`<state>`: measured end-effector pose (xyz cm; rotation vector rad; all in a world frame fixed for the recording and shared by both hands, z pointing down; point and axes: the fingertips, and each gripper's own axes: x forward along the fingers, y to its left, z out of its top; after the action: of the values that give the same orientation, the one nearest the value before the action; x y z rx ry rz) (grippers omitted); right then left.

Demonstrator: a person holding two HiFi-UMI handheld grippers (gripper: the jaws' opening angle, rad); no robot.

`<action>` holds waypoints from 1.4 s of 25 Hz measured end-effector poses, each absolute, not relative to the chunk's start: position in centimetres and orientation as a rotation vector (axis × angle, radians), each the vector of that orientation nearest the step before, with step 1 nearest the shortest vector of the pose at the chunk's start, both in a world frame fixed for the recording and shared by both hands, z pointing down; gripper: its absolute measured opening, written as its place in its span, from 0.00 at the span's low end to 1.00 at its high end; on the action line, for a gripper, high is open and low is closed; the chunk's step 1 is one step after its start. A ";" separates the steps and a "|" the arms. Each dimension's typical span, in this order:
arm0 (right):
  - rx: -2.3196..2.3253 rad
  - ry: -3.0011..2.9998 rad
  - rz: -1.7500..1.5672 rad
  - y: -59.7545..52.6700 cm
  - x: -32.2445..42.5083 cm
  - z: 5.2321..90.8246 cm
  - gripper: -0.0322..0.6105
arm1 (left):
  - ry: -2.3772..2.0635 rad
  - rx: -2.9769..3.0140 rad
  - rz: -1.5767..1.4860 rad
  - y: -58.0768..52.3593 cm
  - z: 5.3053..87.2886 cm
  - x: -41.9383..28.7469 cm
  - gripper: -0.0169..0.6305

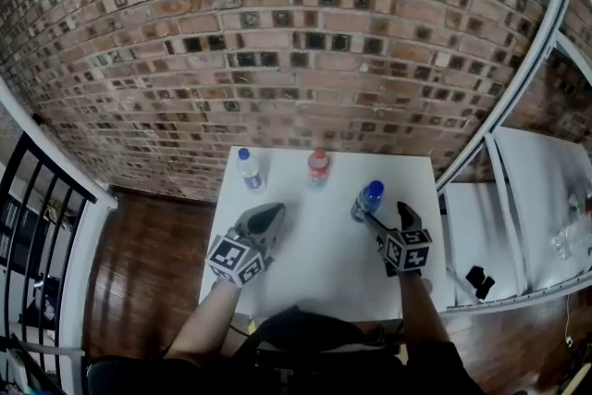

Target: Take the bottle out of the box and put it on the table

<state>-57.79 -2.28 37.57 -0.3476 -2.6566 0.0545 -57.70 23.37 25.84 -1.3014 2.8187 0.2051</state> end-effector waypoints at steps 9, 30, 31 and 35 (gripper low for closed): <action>-0.304 -2.875 0.309 0.5 -50.0 28.9 0.57 | 2.757 -1.232 0.296 29.1 23.0 -51.2 0.02; -0.497 -3.009 0.209 9.7 -38.5 21.9 0.05 | 2.713 -1.195 0.326 34.7 20.7 -40.2 0.02; -0.509 -3.016 0.228 9.7 -38.1 21.7 0.05 | 2.712 -1.190 0.313 34.5 20.5 -39.9 0.02; -0.560 -3.037 0.218 10.0 -36.4 21.1 0.05 | 2.719 -1.168 0.293 33.2 20.2 -39.1 0.02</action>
<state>-36.43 10.02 21.07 -0.5596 -3.0372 0.2176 -39.06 33.22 20.23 -1.1681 2.7186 0.2926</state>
